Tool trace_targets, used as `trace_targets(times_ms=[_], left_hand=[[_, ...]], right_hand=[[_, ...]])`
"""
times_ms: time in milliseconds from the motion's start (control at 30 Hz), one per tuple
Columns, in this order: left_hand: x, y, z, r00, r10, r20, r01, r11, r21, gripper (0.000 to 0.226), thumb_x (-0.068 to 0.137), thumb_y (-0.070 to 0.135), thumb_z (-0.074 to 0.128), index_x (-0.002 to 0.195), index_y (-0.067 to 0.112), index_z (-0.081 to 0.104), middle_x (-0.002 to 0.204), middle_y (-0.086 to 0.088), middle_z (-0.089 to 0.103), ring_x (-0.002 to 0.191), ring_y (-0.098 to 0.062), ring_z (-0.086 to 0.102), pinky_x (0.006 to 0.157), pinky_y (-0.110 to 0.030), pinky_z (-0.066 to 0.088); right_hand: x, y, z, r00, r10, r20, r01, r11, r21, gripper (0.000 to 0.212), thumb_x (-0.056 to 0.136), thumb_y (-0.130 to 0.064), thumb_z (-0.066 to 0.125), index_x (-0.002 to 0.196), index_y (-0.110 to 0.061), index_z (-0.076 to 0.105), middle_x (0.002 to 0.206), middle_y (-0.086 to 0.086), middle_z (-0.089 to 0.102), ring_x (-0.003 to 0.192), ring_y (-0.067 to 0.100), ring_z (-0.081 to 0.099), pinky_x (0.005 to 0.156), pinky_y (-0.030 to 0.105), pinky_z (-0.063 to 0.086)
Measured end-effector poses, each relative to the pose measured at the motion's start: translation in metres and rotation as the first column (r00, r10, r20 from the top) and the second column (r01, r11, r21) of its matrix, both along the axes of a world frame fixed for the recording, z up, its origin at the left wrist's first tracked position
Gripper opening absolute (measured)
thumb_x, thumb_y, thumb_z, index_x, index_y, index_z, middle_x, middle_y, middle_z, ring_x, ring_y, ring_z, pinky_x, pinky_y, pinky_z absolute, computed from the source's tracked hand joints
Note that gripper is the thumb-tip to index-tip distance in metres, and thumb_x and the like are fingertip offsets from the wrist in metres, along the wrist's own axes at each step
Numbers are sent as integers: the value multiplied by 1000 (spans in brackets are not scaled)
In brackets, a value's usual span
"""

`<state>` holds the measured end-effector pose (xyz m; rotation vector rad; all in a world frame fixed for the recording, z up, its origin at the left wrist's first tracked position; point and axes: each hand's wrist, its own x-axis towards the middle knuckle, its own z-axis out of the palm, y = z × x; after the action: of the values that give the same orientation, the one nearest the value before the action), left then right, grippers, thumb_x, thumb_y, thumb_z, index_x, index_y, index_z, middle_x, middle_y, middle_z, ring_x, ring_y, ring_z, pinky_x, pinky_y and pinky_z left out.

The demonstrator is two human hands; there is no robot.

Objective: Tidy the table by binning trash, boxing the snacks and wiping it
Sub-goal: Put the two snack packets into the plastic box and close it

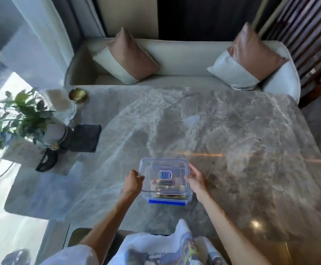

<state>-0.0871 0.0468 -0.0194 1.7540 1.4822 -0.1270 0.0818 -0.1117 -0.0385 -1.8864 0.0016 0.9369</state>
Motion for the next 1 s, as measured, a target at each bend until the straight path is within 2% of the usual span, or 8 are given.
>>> trace_targets(times_ms=[67, 133, 267, 433, 600, 800, 900, 1000], left_hand=[[-8, -6, -5, 1000, 16, 13, -16, 1000, -9, 11, 88, 11, 64, 86, 5, 54, 101, -28, 66, 95, -38, 63, 75, -41, 46], [-9, -10, -10, 999, 42, 32, -42, 999, -16, 10, 87, 11, 65, 85, 5, 56, 97, -25, 67, 92, -35, 63, 73, -40, 46], [-8, -16, -16, 997, 38, 64, -35, 998, -43, 14, 87, 15, 66, 87, 8, 55, 93, -21, 67, 80, -29, 58, 67, -30, 36], [-10, -17, -22, 999, 1, 48, 0, 1000, -26, 20, 85, 16, 70, 92, 0, 61, 94, -22, 70, 88, -35, 65, 71, -36, 47], [-9, -14, -22, 998, 18, 60, -13, 997, -71, 17, 83, 15, 71, 88, 9, 56, 96, -21, 70, 86, -32, 63, 67, -29, 39], [-7, -8, -26, 997, 50, 66, -40, 989, -145, 22, 82, 14, 72, 93, 6, 55, 96, -20, 70, 79, -28, 60, 69, -34, 45], [-7, -3, -28, 995, 72, 71, -57, 978, -199, 23, 80, 8, 71, 89, 9, 50, 92, -20, 66, 79, -26, 59, 76, -44, 54], [-6, 1, -29, 993, 87, 77, -65, 967, -246, 24, 79, 1, 69, 90, 9, 49, 90, -16, 60, 82, -28, 58, 84, -51, 55]], right_hand=[[-8, -1, -6, 998, 18, 66, -14, 998, -63, 58, 83, 11, 61, 135, -12, 56, 124, 14, 66, 100, 21, 62, 85, 30, 53], [-11, -4, -9, 991, 46, 123, -35, 995, -95, 58, 82, 13, 59, 136, -10, 55, 125, 13, 66, 99, 19, 61, 89, 32, 52], [-11, -12, -15, 968, 144, 206, -100, 972, -211, 57, 84, 8, 58, 138, -11, 53, 128, 17, 63, 115, 32, 60, 103, 44, 48], [-16, -15, -18, 946, 209, 246, -128, 943, -306, 54, 88, 1, 58, 140, -14, 51, 136, 14, 56, 125, 30, 53, 110, 40, 42], [-17, -15, -18, 946, 208, 249, -120, 938, -325, 54, 88, 0, 60, 139, -14, 52, 136, 12, 58, 124, 27, 56, 106, 35, 44], [-17, -13, -21, 952, 204, 228, -112, 926, -361, 54, 89, -2, 59, 140, -18, 50, 137, 10, 58, 123, 28, 56, 106, 42, 45], [-18, -11, -21, 942, 222, 253, -103, 906, -411, 53, 90, -5, 60, 139, -21, 50, 133, 12, 58, 121, 29, 57, 103, 45, 48], [-17, -10, -21, 942, 239, 236, -120, 895, -429, 53, 89, -4, 59, 137, -22, 49, 127, 14, 59, 115, 31, 59, 99, 45, 50]])
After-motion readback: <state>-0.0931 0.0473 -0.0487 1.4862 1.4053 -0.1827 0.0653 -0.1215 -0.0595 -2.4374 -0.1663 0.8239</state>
